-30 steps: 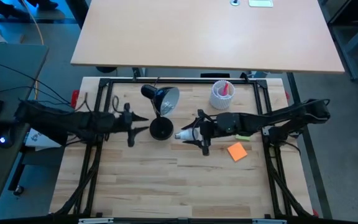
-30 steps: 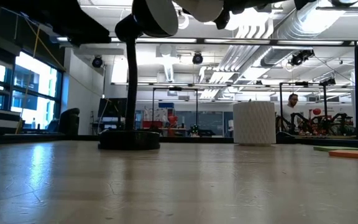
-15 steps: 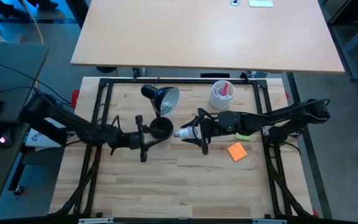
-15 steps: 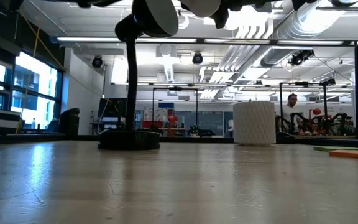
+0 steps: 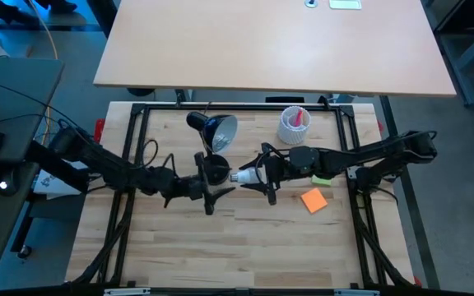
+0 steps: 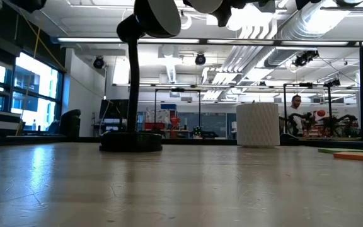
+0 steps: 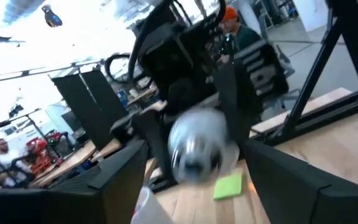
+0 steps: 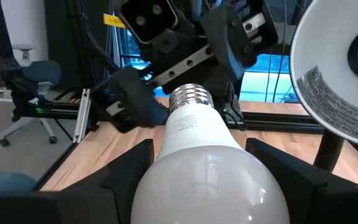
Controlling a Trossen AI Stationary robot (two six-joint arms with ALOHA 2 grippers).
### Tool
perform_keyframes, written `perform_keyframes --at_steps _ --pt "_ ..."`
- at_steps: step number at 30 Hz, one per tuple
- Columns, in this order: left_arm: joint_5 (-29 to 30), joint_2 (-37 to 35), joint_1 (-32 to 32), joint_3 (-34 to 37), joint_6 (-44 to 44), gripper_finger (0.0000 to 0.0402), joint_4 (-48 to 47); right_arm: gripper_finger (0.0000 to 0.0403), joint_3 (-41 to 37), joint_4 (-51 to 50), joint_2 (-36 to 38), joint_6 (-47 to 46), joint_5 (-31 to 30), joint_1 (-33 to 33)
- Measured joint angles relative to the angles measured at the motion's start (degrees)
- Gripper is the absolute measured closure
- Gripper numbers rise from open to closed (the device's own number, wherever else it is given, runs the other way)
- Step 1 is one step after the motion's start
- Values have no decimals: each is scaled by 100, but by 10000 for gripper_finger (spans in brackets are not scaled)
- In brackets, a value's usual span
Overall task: Screw lightbulb
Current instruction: Insert the white lightbulb into the black lamp
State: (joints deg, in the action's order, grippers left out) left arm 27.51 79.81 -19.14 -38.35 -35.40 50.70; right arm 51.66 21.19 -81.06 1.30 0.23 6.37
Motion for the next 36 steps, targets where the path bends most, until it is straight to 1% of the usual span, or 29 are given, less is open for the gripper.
perform_keyframes --at_steps 4,6,10,16,24,28,32,36 --pt "-2 124 -50 -238 -93 126 -357 162 0 -77 0 7 1 15" --pt "1 122 -74 -300 -13 129 -529 162 0 -89 0 18 31 15" --pt "2 113 -65 -314 121 141 -590 162 0 -109 0 134 130 13" --pt "-163 107 44 -312 627 170 -720 162 0 -86 0 224 207 15" --pt "-302 -40 64 -310 488 225 -741 162 0 -122 0 365 222 15" --pt "-308 -34 157 -310 599 248 -805 162 0 -120 0 367 201 -2" --pt "-374 -35 234 -310 968 259 -940 162 0 -127 0 367 196 -2" --pt "-562 -35 294 -310 1022 261 -909 162 0 -124 0 356 217 -2"
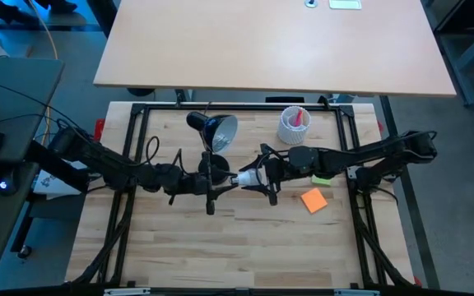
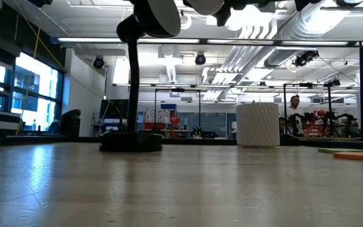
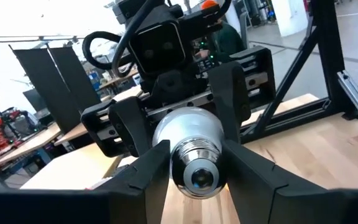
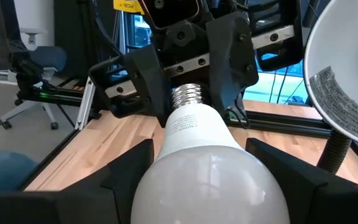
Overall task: Screw lightbulb
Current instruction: Insert the white lightbulb into the black lamp
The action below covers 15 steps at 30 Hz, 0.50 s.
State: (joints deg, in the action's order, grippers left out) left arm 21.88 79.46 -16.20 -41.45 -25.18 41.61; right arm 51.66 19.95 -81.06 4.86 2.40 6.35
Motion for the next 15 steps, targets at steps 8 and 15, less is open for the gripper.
perform_keyframes --at_steps 8,15 --pt "-65 -1 6 0 45 297 25 162 0 42 0 -2 2 0" --pt "-65 -2 1 0 28 299 -6 159 0 35 0 108 -9 0"
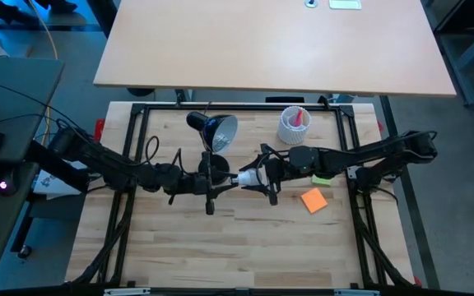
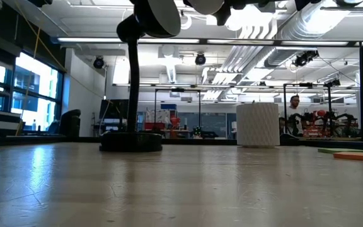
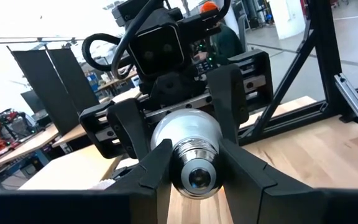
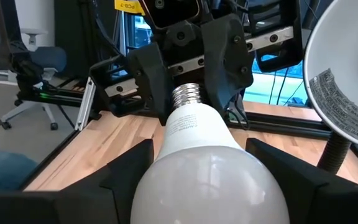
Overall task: Screw lightbulb
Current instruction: Insert the white lightbulb into the black lamp
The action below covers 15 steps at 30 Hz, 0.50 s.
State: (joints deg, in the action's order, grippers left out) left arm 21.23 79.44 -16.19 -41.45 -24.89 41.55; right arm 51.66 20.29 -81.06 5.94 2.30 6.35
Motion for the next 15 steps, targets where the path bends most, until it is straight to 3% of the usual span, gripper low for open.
perform_keyframes --at_steps 10,15 --pt "129 1 0 0 315 300 -44 95 0 202 5 959 -65 2" --pt "324 -210 -97 232 474 300 85 88 0 259 269 1412 -1021 195"
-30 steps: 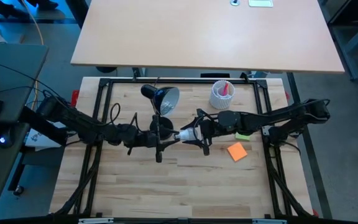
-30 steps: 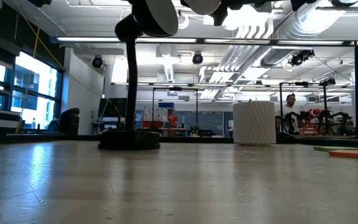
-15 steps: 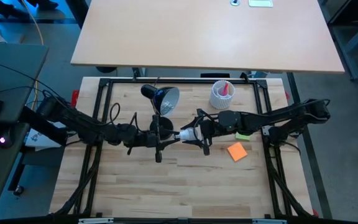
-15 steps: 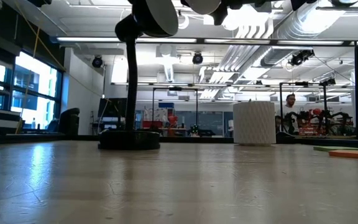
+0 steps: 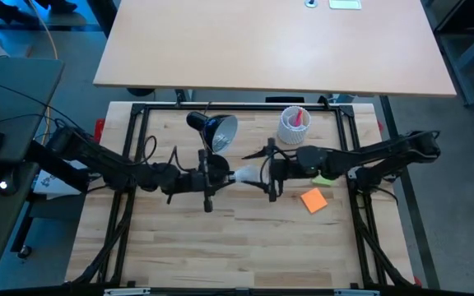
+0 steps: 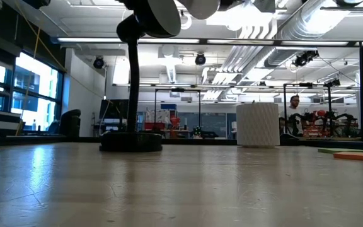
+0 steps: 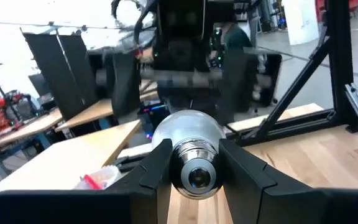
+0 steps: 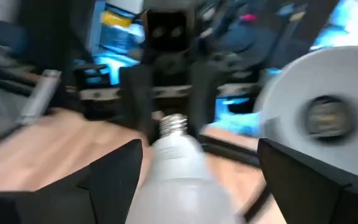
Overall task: Screw lightbulb
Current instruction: Insert the white lightbulb into the black lamp
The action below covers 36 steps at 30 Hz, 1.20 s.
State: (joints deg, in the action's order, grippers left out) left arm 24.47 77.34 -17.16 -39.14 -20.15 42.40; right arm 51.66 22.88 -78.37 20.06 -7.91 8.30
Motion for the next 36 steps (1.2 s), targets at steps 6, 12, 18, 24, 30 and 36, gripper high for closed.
perform_keyframes --at_steps 6,12,18,24,30,36 --pt "-26 -664 -223 767 62 300 913 87 2 -69 407 802 -827 500" --pt "-1075 -1136 -281 1693 77 300 2677 87 7 532 19 2510 -668 896" --pt "-1525 -1208 -271 2192 216 300 3667 87 7 2104 -670 4086 -860 968" --pt "-1541 -1204 -268 2238 336 297 3635 87 489 2039 -957 4307 -278 866" --pt "-1539 -1200 -266 2238 316 295 3555 87 1442 484 -1339 4035 -16 714" --pt "-1539 -1200 -266 2234 312 297 3407 87 2069 152 -1750 3989 -274 669"
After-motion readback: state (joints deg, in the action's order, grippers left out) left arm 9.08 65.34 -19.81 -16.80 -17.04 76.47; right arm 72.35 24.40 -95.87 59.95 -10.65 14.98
